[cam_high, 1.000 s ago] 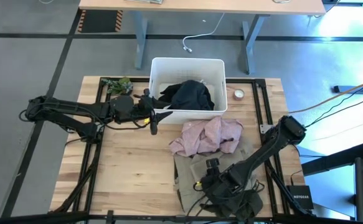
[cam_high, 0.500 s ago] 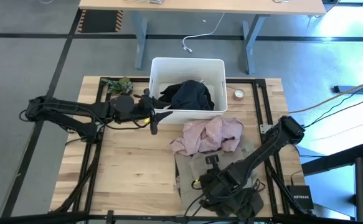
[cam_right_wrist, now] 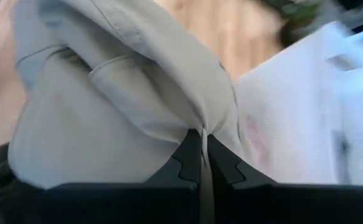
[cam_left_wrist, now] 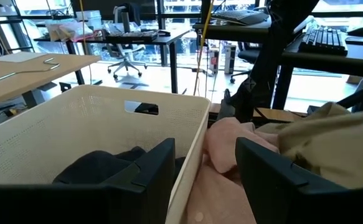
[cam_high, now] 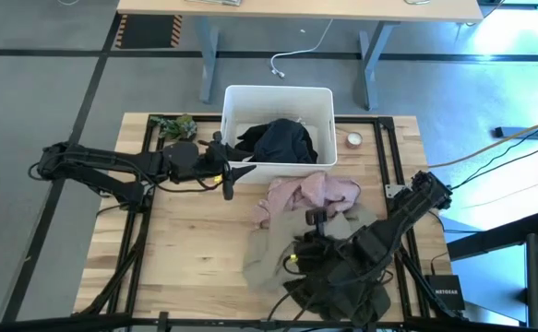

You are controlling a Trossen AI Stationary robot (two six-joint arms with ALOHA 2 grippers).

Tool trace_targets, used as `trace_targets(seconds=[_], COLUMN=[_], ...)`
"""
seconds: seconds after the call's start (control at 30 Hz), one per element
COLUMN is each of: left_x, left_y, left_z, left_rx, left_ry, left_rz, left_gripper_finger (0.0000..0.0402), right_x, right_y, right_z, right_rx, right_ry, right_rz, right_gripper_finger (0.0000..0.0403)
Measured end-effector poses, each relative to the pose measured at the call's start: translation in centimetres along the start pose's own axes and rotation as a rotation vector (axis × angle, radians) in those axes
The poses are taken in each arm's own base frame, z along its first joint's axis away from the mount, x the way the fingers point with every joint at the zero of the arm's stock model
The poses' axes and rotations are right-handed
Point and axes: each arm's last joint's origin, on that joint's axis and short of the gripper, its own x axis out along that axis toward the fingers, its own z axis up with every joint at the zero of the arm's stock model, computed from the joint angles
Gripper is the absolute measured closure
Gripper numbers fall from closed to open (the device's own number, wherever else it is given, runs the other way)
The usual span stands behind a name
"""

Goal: Sort clothes
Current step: Put the brown shorts in the white bin

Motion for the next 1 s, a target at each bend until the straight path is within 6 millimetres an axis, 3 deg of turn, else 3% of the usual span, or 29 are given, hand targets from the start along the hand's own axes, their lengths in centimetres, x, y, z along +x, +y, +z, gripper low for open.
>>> trace_targets(seconds=[0.43,1.0], left_x=[0.0,0.0], left_y=[0.0,0.0], left_z=[0.0,0.0], left_rx=[0.000,0.002], left_ry=[-0.002,0.003], left_rz=[0.000,0.001], left_gripper_finger=[0.0237,0.0237], right_x=[-7.1,-10.7], right_y=[-6.4,-19.9], right_z=[2.2,2.7], right_rx=[0.047,0.248], right_ry=[-0.242,-0.352], right_rz=[-0.410,-0.756], right_gripper_finger=[0.0394,0.0393])
